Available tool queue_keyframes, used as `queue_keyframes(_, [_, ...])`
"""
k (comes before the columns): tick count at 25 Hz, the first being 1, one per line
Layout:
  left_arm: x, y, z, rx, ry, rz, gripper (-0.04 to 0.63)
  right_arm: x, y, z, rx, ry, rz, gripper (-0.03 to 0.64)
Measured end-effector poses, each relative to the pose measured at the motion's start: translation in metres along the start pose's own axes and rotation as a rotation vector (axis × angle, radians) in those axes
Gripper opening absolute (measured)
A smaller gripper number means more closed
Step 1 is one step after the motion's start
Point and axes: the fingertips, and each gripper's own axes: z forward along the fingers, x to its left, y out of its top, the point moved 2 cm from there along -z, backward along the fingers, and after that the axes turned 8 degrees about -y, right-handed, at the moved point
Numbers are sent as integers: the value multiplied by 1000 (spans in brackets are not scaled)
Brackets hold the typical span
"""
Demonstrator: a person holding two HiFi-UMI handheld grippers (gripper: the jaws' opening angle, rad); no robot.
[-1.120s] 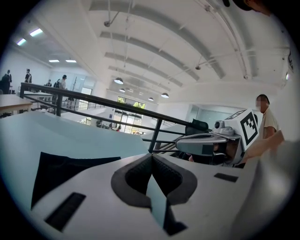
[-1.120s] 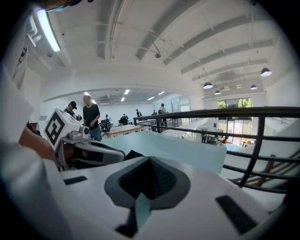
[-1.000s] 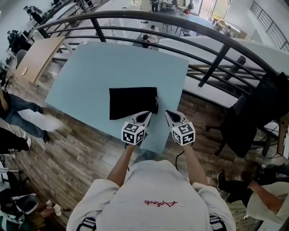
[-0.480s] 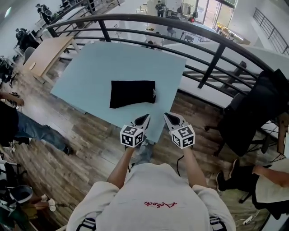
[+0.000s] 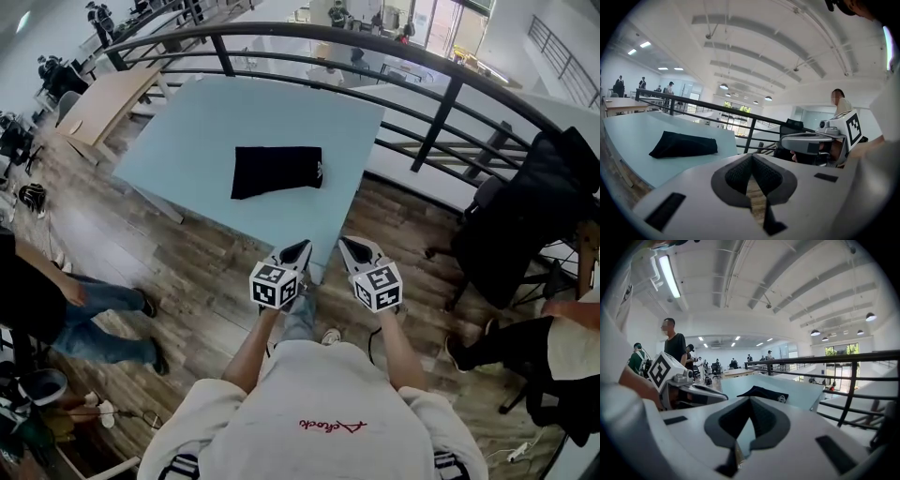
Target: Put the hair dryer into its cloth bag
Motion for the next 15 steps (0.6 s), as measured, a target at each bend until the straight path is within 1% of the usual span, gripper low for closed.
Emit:
queue_keyframes(7, [-25, -2, -19, -19, -8, 20, 6, 11, 3, -30, -16, -33, -14, 15])
queue_keyframes(15, [-24, -4, -34, -39, 10, 18, 6, 20, 2, -31, -17, -35, -24, 15])
